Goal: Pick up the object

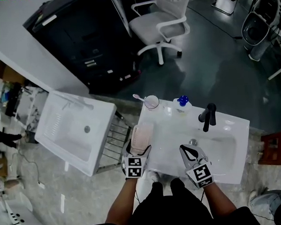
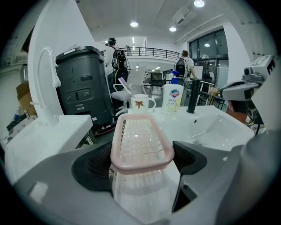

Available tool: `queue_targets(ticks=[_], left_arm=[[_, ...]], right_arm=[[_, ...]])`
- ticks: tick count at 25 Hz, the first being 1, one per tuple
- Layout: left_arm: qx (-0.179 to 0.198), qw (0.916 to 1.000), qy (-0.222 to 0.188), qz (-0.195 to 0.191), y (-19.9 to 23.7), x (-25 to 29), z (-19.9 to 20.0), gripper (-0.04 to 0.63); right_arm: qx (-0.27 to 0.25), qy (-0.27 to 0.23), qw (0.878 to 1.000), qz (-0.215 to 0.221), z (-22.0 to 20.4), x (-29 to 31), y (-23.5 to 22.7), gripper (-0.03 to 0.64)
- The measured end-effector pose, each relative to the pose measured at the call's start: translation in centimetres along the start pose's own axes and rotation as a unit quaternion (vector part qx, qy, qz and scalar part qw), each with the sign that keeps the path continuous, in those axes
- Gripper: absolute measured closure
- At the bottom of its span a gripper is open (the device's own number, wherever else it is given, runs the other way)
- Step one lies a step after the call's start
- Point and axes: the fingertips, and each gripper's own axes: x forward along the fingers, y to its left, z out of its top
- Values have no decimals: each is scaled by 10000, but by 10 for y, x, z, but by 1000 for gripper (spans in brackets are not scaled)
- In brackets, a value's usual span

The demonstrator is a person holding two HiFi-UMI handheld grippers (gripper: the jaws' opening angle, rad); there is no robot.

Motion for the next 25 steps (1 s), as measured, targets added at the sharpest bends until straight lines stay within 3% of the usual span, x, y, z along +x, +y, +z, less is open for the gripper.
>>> queue_targets(ticks=[7, 13, 25], left_arm=[[35, 9982, -597, -87, -16, -21, 51, 144], [180, 9929, -1159, -219, -37, -41, 98, 144], [174, 9790, -2032, -73, -24, -74, 164, 143]], right_arm=[[70, -187, 9998, -43, 15, -1, 0, 615], [-46, -517, 9971, -550, 34, -13, -15, 615], [27, -1303, 9873, -907, 89, -37, -44, 615]])
